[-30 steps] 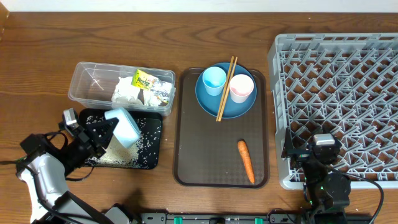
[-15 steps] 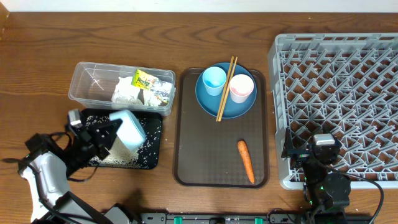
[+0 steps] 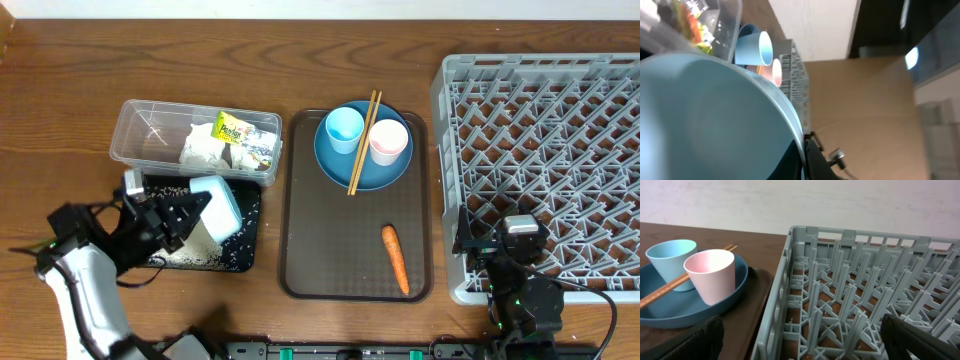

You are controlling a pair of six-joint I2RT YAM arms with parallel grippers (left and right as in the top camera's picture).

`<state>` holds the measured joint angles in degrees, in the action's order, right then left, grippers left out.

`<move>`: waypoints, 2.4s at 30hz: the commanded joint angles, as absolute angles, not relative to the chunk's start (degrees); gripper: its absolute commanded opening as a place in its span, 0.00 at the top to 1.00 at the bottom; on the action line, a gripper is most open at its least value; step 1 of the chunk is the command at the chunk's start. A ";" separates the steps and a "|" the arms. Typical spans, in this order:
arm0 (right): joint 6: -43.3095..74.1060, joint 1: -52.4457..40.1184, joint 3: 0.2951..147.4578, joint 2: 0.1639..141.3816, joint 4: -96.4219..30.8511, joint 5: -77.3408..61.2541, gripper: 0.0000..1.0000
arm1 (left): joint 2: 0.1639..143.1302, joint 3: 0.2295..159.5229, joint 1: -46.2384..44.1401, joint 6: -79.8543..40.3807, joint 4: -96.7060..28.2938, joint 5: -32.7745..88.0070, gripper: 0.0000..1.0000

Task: Sort waste into correct bins and load items into the dishwasher rack
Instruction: 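Carry the empty bowl back and set it on the brown tray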

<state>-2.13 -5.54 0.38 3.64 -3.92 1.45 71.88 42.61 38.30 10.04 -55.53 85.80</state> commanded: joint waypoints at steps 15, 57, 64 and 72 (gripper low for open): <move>-2.39 -5.98 0.32 3.66 -4.12 1.45 0.01 | 49.82 50.81 9.74 -5.30 -52.73 50.61 0.94; -2.39 -5.98 0.32 3.66 -4.12 1.45 0.01 | 87.18 50.76 -50.50 -27.11 -27.73 12.78 0.94; -2.39 -5.98 0.32 3.66 -4.12 1.45 0.01 | 87.22 50.76 -50.57 -27.07 -27.09 12.75 0.90; -2.39 -5.98 0.32 3.66 -4.12 1.45 0.01 | 87.11 50.83 -50.54 -26.61 -27.05 12.73 0.65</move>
